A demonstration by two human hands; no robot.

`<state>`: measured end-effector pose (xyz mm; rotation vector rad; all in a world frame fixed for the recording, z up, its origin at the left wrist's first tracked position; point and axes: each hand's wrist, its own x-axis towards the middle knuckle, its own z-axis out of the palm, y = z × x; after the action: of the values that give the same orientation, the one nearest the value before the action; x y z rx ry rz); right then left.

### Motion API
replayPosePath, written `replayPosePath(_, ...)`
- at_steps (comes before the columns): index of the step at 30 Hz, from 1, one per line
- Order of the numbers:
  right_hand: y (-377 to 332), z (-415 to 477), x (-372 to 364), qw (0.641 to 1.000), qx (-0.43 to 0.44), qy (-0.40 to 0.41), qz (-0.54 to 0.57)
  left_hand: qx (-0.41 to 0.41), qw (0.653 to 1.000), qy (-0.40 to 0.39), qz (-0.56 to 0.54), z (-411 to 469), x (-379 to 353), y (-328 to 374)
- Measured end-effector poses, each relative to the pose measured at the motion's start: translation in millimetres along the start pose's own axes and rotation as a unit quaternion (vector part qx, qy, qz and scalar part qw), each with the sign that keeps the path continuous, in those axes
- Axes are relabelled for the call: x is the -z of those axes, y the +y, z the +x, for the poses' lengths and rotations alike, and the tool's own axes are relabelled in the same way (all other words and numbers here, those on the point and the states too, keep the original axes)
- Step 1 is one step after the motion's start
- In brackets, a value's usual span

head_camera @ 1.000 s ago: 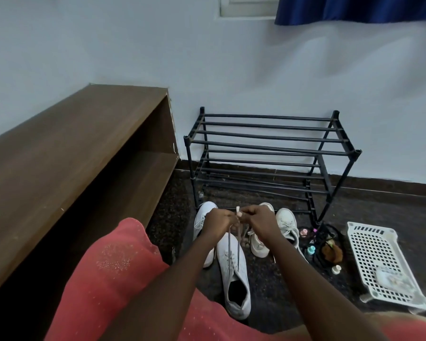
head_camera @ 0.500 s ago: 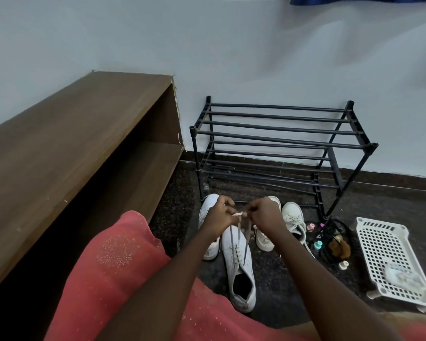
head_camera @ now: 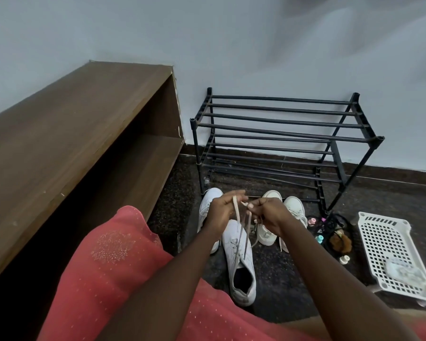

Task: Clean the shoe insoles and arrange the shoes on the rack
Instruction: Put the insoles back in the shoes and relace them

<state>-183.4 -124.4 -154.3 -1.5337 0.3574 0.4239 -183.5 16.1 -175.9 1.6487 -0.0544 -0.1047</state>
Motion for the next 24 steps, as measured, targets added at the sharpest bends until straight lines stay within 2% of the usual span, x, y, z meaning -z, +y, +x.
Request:
replayPosePath(1, 0, 0, 1, 1.000, -0.003, 0.011, 0.000, 0.046, 0.994, 0.017, -0.096, 0, -4, 4)
replayPosePath(3, 3, 1, 3, 0.999, -0.004, 0.039, -0.028, 0.131, 0.948, 0.052, -0.285, 1, -7, 6)
replayPosePath(4, 5, 3, 4, 0.998, -0.005, 0.053, -0.045, 0.151, 0.930, 0.074, -0.327, 2, -8, 4)
replayPosePath(5, 6, 3, 6, 0.996, -0.007, 0.065, -0.059, 0.165, 0.928, 0.088, -0.322, 2, -8, 3)
replayPosePath(6, 10, 4, 7, 0.996, -0.008, 0.073, -0.055, 0.171, 0.944, 0.082, -0.270, 2, -8, 3)
replayPosePath(7, 13, 6, 8, 0.997, -0.011, 0.076, -0.020, 0.163, 0.969, 0.059, -0.174, 2, -8, 1)
replayPosePath(8, 16, 6, 8, 0.996, -0.021, 0.080, 0.042, 0.141, 0.988, 0.023, -0.059, 1, -8, 0)
replayPosePath(9, 19, 6, 8, 0.990, -0.036, 0.081, 0.113, 0.115, 0.992, -0.011, 0.055, 3, -8, -3)
replayPosePath(10, 22, 5, 8, 0.980, -0.047, 0.080, 0.175, 0.095, 0.982, -0.045, 0.157, 5, -8, -5)
replayPosePath(12, 30, 7, 7, 0.969, -0.059, 0.075, 0.227, 0.056, 0.937, -0.102, 0.330, 7, -7, -9)
replayPosePath(14, 37, 10, 6, 0.973, -0.051, 0.086, 0.206, 0.019, 0.874, -0.127, 0.469, 8, -6, -14)
replayPosePath(16, 42, 12, 6, 0.980, -0.048, 0.092, 0.168, -0.008, 0.830, -0.134, 0.541, 5, -6, -15)
replayPosePath(18, 43, 11, 9, 0.995, -0.028, 0.067, 0.064, -0.022, 0.805, -0.144, 0.575, 3, -2, -18)
replayPosePath(19, 42, 11, 12, 0.998, -0.009, 0.047, -0.027, -0.021, 0.795, -0.146, 0.589, 3, 1, -20)
replayPosePath(20, 45, 14, 16, 0.987, 0.015, 0.028, -0.158, -0.015, 0.784, -0.143, 0.604, 4, 5, -23)
replayPosePath(22, 51, 19, 22, 0.907, 0.026, -0.006, -0.420, -0.004, 0.761, -0.143, 0.633, 5, 14, -29)
replayPosePath(23, 53, 21, 24, 0.872, 0.014, -0.009, -0.490, 0.002, 0.750, -0.142, 0.645, 5, 18, -32)
replayPosePath(24, 57, 22, 27, 0.852, 0.009, 0.003, -0.523, 0.008, 0.740, -0.140, 0.658, 6, 22, -34)
